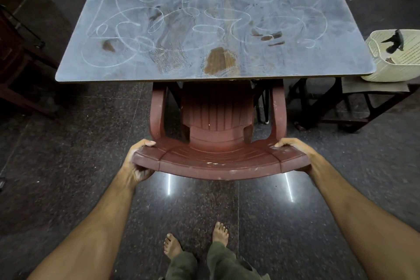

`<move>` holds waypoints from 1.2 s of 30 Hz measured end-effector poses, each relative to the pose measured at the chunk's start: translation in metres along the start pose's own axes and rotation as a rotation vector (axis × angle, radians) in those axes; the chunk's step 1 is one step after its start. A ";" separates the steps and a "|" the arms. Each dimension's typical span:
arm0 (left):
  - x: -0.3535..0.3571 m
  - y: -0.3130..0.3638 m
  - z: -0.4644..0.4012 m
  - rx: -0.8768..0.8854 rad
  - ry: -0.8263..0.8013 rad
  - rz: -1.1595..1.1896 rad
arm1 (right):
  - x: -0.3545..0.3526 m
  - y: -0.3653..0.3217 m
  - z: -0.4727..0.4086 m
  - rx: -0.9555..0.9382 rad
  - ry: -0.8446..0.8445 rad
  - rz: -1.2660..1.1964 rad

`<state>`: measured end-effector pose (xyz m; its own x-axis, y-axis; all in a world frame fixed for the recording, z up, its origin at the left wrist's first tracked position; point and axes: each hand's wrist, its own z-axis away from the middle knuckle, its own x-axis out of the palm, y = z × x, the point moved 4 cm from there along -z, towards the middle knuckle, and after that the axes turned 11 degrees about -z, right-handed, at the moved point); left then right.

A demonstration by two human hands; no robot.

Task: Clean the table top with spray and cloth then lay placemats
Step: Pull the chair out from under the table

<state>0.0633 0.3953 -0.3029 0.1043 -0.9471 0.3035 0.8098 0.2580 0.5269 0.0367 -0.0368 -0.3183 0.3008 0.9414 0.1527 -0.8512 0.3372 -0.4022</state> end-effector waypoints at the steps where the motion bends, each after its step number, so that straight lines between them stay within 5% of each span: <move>1: 0.001 0.003 0.001 -0.002 0.013 0.010 | 0.003 -0.003 0.003 0.002 -0.009 -0.010; 16: 0.018 0.001 0.027 0.130 0.081 0.170 | 0.003 0.002 0.005 -0.024 -0.060 -0.260; 36: 0.006 0.012 0.019 0.136 0.070 0.153 | 0.019 -0.013 0.000 -0.068 -0.044 -0.232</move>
<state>0.0626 0.3964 -0.2800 0.2639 -0.9046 0.3348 0.6967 0.4188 0.5824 0.0534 -0.0230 -0.3104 0.4644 0.8379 0.2868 -0.7305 0.5455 -0.4110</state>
